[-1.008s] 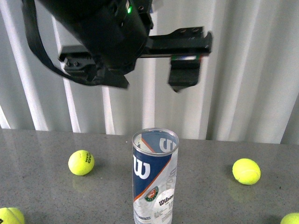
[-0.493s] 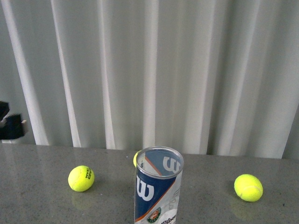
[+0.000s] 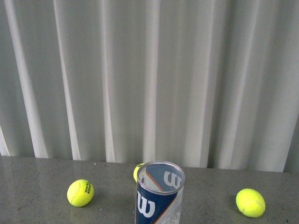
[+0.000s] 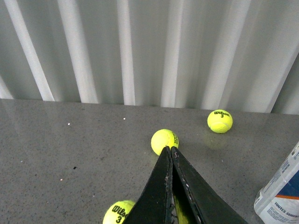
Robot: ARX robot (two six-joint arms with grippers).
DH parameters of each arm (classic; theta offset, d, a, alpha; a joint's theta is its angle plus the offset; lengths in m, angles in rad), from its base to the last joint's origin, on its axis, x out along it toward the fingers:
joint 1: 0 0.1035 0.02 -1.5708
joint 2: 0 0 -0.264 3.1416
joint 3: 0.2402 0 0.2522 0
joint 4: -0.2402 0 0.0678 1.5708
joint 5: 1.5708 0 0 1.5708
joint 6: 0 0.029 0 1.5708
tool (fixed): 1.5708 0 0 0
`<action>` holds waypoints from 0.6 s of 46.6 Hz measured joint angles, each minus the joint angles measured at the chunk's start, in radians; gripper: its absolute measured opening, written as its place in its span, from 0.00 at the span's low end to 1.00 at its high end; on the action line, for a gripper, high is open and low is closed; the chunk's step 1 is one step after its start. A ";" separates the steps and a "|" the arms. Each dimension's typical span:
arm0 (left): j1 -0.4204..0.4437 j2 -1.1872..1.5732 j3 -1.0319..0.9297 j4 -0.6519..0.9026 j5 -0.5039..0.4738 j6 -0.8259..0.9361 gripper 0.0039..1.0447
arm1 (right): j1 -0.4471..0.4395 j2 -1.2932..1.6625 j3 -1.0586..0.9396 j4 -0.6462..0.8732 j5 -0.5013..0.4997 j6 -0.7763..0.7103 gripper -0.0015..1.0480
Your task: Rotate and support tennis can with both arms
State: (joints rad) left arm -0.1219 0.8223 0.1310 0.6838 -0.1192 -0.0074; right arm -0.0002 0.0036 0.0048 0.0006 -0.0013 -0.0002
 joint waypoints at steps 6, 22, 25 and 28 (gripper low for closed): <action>0.025 -0.075 -0.035 -0.041 0.023 0.000 0.03 | 0.000 0.000 0.000 0.000 0.000 0.000 0.93; 0.119 -0.284 -0.106 -0.152 0.119 0.002 0.03 | 0.000 0.000 0.000 0.000 0.000 0.000 0.93; 0.119 -0.329 -0.106 -0.196 0.119 0.002 0.03 | 0.000 0.000 0.000 0.000 0.000 0.000 0.93; 0.119 -0.380 -0.107 -0.242 0.119 0.002 0.03 | 0.000 0.000 0.000 0.000 0.000 0.000 0.93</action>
State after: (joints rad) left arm -0.0025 0.4419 0.0242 0.4419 -0.0002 -0.0051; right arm -0.0002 0.0036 0.0048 0.0006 -0.0013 -0.0002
